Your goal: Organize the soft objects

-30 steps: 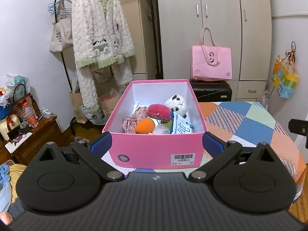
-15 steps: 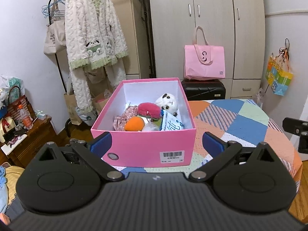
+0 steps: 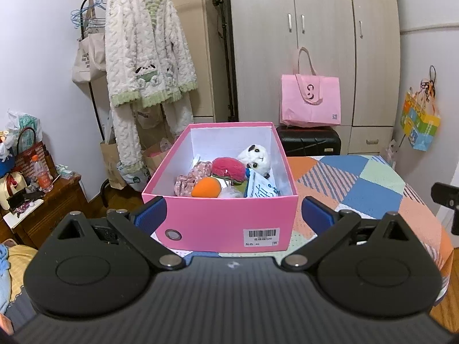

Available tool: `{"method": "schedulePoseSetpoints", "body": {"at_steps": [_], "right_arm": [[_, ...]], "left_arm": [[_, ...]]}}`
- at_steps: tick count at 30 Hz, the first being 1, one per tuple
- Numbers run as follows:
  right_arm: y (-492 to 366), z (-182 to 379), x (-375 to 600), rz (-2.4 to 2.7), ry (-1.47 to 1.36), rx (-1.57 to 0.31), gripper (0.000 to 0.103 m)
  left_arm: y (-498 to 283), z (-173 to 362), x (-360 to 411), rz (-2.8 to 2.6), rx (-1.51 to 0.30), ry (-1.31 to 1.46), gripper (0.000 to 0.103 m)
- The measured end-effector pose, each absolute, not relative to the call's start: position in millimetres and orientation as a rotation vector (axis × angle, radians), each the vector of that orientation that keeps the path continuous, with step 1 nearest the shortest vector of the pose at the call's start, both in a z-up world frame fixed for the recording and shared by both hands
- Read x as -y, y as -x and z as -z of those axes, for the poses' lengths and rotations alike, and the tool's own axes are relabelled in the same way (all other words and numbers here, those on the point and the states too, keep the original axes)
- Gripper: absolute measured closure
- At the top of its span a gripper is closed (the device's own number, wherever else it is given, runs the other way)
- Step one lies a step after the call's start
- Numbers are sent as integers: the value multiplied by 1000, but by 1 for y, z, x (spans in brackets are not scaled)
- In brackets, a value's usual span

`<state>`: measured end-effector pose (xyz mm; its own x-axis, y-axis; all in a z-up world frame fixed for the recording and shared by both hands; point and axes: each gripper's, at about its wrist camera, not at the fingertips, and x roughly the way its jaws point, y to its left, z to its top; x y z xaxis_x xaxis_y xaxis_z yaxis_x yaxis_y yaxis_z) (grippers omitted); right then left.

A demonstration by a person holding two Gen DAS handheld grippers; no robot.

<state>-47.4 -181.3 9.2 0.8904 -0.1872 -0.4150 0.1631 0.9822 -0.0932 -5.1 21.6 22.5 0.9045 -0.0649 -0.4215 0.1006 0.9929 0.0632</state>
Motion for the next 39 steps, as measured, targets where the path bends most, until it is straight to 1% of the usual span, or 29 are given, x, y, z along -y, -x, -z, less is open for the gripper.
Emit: {"method": "schedulePoseSetpoints", "body": {"at_steps": [39], "right_arm": [[48,-4,186,192,21,-423,0]], "left_arm": [[14,-22,-17,73,-374,-136,0]]}}
